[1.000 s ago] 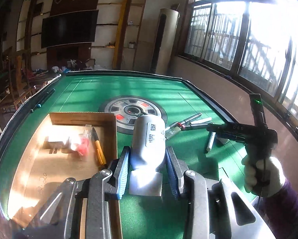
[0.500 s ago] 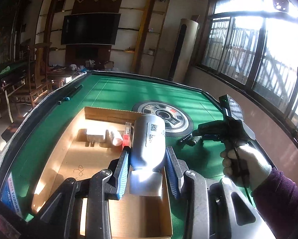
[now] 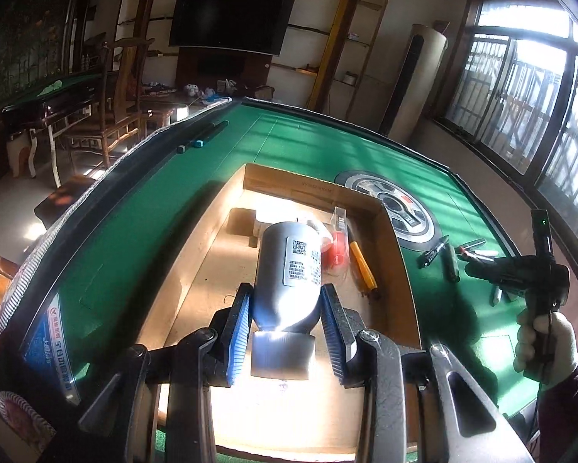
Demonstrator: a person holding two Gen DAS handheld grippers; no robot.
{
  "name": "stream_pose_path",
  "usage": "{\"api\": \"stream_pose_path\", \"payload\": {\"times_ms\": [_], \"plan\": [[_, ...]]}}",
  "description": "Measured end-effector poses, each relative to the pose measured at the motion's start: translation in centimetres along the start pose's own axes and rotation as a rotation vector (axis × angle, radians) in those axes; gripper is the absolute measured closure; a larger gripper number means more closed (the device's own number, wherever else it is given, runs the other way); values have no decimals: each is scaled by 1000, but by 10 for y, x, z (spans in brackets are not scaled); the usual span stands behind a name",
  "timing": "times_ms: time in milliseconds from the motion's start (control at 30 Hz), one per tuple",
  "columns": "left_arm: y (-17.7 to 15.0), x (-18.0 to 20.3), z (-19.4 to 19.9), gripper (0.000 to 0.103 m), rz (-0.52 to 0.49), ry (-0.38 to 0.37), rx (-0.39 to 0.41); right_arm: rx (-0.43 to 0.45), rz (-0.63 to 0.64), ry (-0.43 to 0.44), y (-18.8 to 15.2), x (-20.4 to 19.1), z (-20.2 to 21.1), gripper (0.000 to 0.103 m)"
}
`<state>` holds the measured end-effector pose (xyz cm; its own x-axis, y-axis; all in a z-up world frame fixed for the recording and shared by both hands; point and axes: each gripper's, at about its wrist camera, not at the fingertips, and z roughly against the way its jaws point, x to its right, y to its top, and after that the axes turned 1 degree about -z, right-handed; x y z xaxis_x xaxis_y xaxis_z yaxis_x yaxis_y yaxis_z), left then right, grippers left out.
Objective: Organize rigid objects
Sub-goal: 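Lower the white bottle into the box while the right gripper lifts the green tube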
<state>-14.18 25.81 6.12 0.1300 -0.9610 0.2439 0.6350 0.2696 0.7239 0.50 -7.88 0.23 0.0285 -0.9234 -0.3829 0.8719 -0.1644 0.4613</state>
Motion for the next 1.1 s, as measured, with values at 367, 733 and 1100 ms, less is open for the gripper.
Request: {"api": "stream_pose_path", "payload": {"times_ms": [367, 733, 1100], "plan": [[-3, 14, -5, 67, -12, -5, -31, 40, 98, -131, 7, -30, -25, 57], [8, 12, -14, 67, -40, 33, -77, 40, 30, -38, -3, -2, -7, 82], [36, -4, -104, 67, -7, 111, -306, 58, 36, 147, -10, -20, 36, 82]]}}
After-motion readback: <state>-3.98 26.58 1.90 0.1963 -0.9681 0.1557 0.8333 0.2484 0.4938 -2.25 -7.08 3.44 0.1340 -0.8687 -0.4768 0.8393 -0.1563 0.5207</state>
